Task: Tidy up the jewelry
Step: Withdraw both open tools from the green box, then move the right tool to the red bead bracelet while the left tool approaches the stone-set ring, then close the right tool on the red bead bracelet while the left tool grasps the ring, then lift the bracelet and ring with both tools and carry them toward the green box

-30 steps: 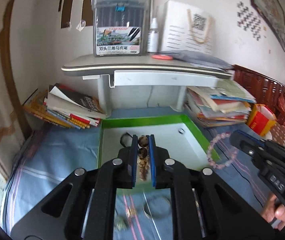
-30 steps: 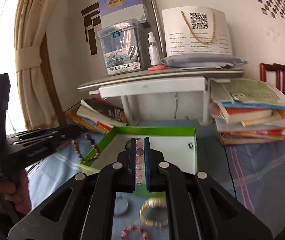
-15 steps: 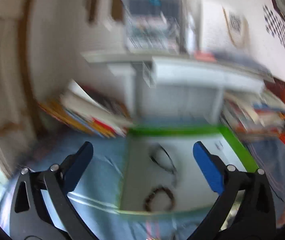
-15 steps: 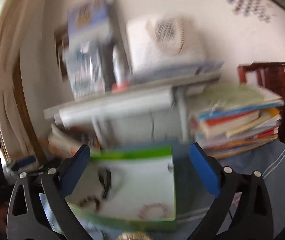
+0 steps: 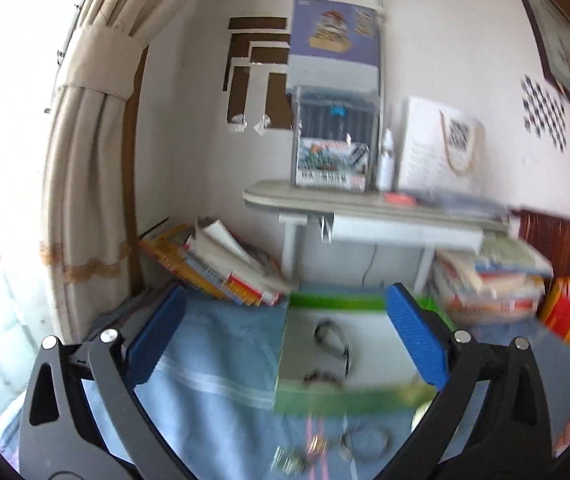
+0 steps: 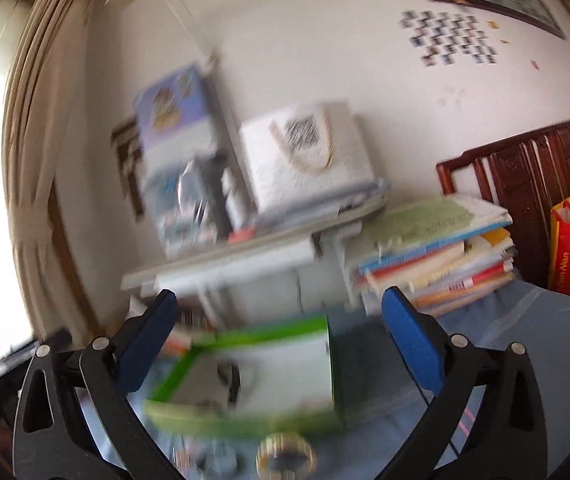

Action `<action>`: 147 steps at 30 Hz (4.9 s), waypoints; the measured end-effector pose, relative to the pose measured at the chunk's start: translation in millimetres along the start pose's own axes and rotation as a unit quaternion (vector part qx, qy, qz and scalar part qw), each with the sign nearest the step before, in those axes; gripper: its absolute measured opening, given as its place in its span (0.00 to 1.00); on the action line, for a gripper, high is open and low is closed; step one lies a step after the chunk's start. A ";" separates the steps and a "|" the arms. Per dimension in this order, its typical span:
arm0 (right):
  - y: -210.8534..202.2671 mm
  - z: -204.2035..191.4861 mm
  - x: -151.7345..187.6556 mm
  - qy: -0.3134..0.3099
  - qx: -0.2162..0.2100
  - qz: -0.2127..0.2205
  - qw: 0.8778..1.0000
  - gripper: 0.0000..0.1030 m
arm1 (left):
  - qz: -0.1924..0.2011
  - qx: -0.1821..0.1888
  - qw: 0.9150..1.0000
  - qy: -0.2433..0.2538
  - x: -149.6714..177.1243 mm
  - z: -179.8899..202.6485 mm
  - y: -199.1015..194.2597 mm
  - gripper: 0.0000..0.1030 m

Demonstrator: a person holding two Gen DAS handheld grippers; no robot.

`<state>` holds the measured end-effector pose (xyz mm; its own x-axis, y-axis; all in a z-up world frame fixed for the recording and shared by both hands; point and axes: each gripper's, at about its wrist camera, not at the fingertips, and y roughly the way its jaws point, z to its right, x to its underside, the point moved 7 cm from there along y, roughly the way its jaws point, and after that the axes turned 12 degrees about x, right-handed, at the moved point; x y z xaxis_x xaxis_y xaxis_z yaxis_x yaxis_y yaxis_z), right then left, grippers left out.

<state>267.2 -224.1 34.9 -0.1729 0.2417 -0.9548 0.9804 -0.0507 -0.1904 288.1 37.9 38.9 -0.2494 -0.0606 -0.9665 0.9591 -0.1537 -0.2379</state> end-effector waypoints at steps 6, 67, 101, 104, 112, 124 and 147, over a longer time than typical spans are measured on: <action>-48.6 -24.4 81.6 -0.098 0.005 -0.111 0.989 0.97 | -0.071 0.003 0.997 -0.007 66.5 5.0 -51.0 0.96; -97.2 -11.6 171.7 -0.123 0.016 -0.198 0.972 0.97 | -0.185 0.004 0.983 -0.005 177.7 17.7 -87.8 0.96; 28.4 -39.7 215.5 -0.184 0.010 -0.322 0.929 0.15 | -0.295 0.027 0.954 -0.039 204.6 -15.6 27.2 0.20; 17.5 -40.0 205.4 -0.173 0.001 -0.309 0.935 0.00 | -0.280 0.029 0.958 -0.051 198.2 -18.3 17.6 0.20; -2.9 -35.7 191.0 -0.164 -0.001 -0.292 0.942 0.00 | -0.255 0.039 0.965 -0.042 175.9 -8.4 -9.9 0.20; 30.9 -28.7 215.0 -0.196 0.041 -0.321 0.926 0.41 | -0.244 0.045 0.968 -0.040 165.3 -8.1 -28.4 0.20; -83.0 -34.4 127.0 -0.141 -0.027 -0.193 0.971 0.08 | -0.220 0.064 0.973 -0.025 150.1 17.7 -69.0 0.20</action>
<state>167.1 -155.9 -62.7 -0.5407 -0.0424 -0.8402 0.8391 0.0433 -0.5422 182.2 22.0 -88.1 -0.6409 -0.0091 -0.7676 0.7345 -0.2978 -0.6097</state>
